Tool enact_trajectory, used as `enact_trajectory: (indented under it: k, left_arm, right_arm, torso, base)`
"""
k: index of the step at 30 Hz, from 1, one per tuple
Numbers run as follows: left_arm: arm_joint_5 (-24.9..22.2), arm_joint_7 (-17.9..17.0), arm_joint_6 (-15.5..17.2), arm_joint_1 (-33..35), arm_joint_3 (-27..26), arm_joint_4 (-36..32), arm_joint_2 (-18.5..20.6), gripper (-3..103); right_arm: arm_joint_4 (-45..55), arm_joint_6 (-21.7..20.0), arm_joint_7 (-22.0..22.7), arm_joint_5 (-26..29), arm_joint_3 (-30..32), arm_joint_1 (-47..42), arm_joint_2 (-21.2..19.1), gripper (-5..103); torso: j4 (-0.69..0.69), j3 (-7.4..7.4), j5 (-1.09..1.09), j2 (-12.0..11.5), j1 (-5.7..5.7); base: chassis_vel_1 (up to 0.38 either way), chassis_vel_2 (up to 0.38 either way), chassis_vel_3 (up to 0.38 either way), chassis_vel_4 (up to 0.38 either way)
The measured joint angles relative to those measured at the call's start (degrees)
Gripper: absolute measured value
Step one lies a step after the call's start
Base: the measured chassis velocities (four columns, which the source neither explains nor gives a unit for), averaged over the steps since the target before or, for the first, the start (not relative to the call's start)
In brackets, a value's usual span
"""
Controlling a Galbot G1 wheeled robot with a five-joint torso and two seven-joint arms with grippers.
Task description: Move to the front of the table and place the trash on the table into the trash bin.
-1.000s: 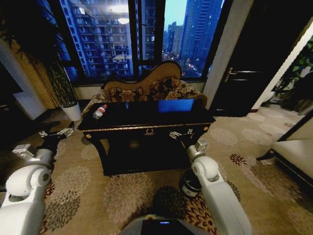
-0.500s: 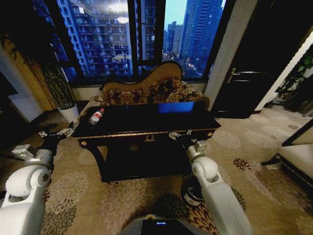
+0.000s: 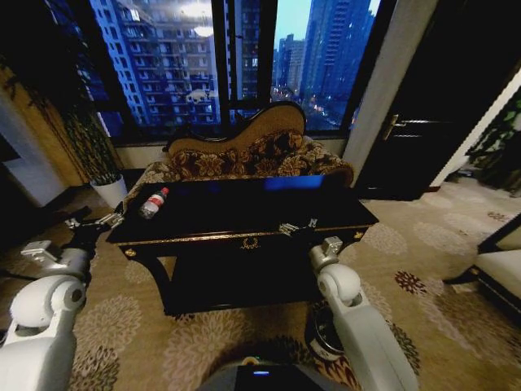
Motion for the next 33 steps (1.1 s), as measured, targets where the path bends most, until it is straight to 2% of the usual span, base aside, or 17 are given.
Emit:
enact_trajectory:
  k: [15, 20, 23, 25, 26, 27, 28, 29, 30, 32, 33]
  left_arm:
    - [0.02, 0.01, -0.01, 0.30, -0.19, -0.12, -0.03, 100]
    - [-0.21, 0.01, 0.30, 0.25, 0.19, 0.64, 1.54, 100]
    - [-1.21, 0.01, 1.77, -0.16, 0.39, 1.43, 3.14, 100]
    - [-3.83, -0.50, 6.16, -1.56, 0.78, 2.70, 5.90, 100]
    - [-3.83, -0.50, 6.16, -1.56, 0.78, 2.70, 5.90, 100]
    - [-5.20, -0.58, 8.50, -2.26, 0.91, 3.50, 7.36, 100]
    - [-5.53, -0.60, 9.05, -2.46, 0.95, 3.74, 7.79, 100]
    - [-6.80, -0.54, 11.60, -3.59, 1.27, 5.14, 9.54, 100]
    - [-6.80, -0.54, 11.60, -3.59, 1.27, 5.14, 9.54, 100]
    - [-9.39, -0.05, 15.15, -5.25, 1.77, 7.11, 11.53, 100]
    - [-9.39, -0.05, 15.15, -5.25, 1.77, 7.11, 11.53, 100]
  right_arm:
    - [0.20, 0.00, 0.00, -0.13, 0.21, -0.11, -0.01, 100]
    - [0.20, 0.35, 0.00, -0.50, 0.24, -0.24, 0.21, 100]
    - [-0.04, 0.76, 0.00, -0.82, 0.34, -0.30, 0.28, 100]
    - [-0.26, 0.95, 0.00, -1.13, 0.55, -0.62, 0.37, 100]
    - [-0.26, 0.95, 0.00, -1.13, 0.55, -0.62, 0.37, 100]
    - [-0.32, 1.07, 0.00, -1.29, 0.75, -0.86, 0.41, 100]
    - [-0.34, 1.09, 0.00, -1.34, 0.78, -0.91, 0.42, 100]
    - [-0.46, 1.29, 0.00, -1.73, 1.04, -1.24, 0.46, 100]
    - [-0.46, 1.29, 0.00, -1.73, 1.04, -1.24, 0.46, 100]
    - [-0.76, 1.65, 0.00, -2.19, 1.26, -1.47, 0.55, 100]
    - [-0.76, 1.65, 0.00, -2.19, 1.26, -1.47, 0.55, 100]
  torso:
    - [0.00, 0.00, 0.00, 0.00, 0.00]
    - [0.00, 0.00, 0.00, 0.00, 0.00]
    - [0.01, 0.01, 0.00, -0.01, 0.02]
    - [0.00, 0.01, -0.01, -0.02, 0.02]
    - [0.00, 0.01, -0.01, -0.02, 0.02]
    - [0.00, 0.00, 0.00, -0.01, 0.00]
    - [0.00, 0.00, 0.00, -0.01, 0.00]
    - [0.00, -0.01, 0.00, 0.01, -0.02]
    - [0.00, -0.01, 0.00, 0.01, -0.02]
    - [0.00, -0.01, 0.00, 0.01, -0.03]
    - [0.00, -0.01, 0.00, 0.01, -0.03]
  base:
    - [-0.137, 0.137, 0.137, -0.137]
    - [-0.093, 0.112, 0.097, -0.101]
    - [-0.068, 0.043, 0.042, -0.036]
    - [0.000, 0.000, 0.000, 0.000]
    - [0.000, 0.000, 0.000, 0.000]
    - [0.000, 0.000, 0.000, 0.000]
    - [0.000, 0.000, 0.000, 0.000]
    - [0.000, 0.000, 0.000, 0.000]
    - [0.000, 0.000, 0.000, 0.000]
    - [0.000, 0.000, 0.000, 0.000]
    - [0.000, 0.000, 0.000, 0.000]
